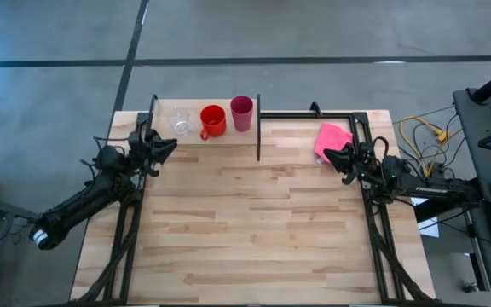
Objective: Stack small to large cups/mugs on shelf
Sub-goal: Return to Home Position
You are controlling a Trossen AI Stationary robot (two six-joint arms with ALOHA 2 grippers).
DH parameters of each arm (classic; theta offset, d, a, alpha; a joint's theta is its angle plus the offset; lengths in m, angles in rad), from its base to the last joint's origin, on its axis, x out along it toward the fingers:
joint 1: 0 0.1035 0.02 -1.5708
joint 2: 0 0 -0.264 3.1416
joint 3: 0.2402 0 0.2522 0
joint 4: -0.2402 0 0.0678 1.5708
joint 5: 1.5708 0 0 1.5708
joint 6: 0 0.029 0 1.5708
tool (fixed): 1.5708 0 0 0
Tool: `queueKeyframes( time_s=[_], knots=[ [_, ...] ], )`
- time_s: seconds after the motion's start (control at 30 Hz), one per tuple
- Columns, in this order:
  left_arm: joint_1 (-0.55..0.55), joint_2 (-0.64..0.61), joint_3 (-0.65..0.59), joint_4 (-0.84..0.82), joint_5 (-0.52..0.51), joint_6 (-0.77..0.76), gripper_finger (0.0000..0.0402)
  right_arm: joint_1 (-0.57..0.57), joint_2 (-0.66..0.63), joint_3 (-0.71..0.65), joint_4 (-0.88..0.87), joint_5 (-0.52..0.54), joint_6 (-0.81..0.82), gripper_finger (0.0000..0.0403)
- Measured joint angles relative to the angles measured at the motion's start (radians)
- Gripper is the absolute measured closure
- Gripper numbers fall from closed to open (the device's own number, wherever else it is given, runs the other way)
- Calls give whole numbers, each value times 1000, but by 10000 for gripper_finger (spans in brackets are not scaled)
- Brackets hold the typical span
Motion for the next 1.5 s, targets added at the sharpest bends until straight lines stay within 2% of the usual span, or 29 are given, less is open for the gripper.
queueKeyframes(
  time_s=[0.4, 0.67, 0.87, 1.0, 1.1, 1.2, 1.37, 1.5],
  knots=[
    [-131, 34, 4, 0, -1, 1, 327, 0, 0, 0, -3, 0, -10, 346],
    [-274, 35, 4, -1, -29, -27, 327, 0, 0, 0, -8, 0, -10, 346],
    [-406, 36, 3, -1, -171, -9, 327, 0, 0, 0, -8, 0, -24, 346],
    [-491, 36, 3, -7, -232, -3, 327, 0, 0, 1, -8, 0, -25, 346],
    [-539, 35, 3, -77, -302, 37, 327, 0, 0, 1, -8, 0, -25, 346],
    [-558, 36, 2, -190, -404, 48, 327, 0, 0, 1, -8, 0, -25, 346],
    [-566, 47, 1, -223, -420, 28, 327, 0, 0, 1, -8, 0, -25, 346],
    [-567, 48, 0, -239, -478, 40, 327, 0, 0, 1, -8, 0, -25, 346]
  ],
)
